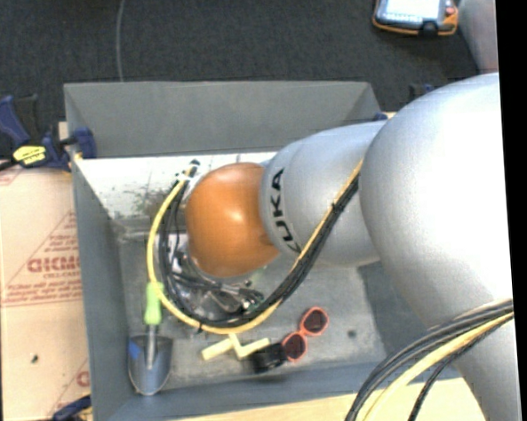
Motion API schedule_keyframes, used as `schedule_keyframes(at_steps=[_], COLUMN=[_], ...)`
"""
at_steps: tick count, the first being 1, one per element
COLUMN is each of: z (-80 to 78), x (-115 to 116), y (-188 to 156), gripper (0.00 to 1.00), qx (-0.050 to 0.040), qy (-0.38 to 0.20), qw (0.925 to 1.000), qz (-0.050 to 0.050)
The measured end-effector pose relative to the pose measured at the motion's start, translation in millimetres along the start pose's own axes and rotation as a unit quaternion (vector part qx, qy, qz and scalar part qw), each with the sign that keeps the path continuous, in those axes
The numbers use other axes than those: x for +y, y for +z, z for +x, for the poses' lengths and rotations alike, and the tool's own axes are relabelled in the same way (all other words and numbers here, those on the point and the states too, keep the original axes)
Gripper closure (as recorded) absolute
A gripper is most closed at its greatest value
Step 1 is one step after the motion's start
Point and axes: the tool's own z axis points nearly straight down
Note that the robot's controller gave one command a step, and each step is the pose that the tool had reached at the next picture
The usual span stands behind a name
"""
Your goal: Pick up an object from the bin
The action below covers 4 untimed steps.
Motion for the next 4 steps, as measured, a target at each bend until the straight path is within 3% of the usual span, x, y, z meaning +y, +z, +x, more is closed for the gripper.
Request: schedule_keyframes(at_steps=[1, 2, 3, 4], z=[4.3, 18.9, 10.9, 16.7], x=[-20, -49, -57, -78], y=[-12, -22, -68, -74], gripper=[1.00, 1.00, 1.00, 1.00], qx=[-0.0042, -0.0049, -0.0056, -0.0066], qy=[0.054, -0.067, 0.052, 0.055], qw=[0.9985, 0.9978, 0.9986, 0.9985], qz=[0.003, 0.004, 0.003, 0.003])
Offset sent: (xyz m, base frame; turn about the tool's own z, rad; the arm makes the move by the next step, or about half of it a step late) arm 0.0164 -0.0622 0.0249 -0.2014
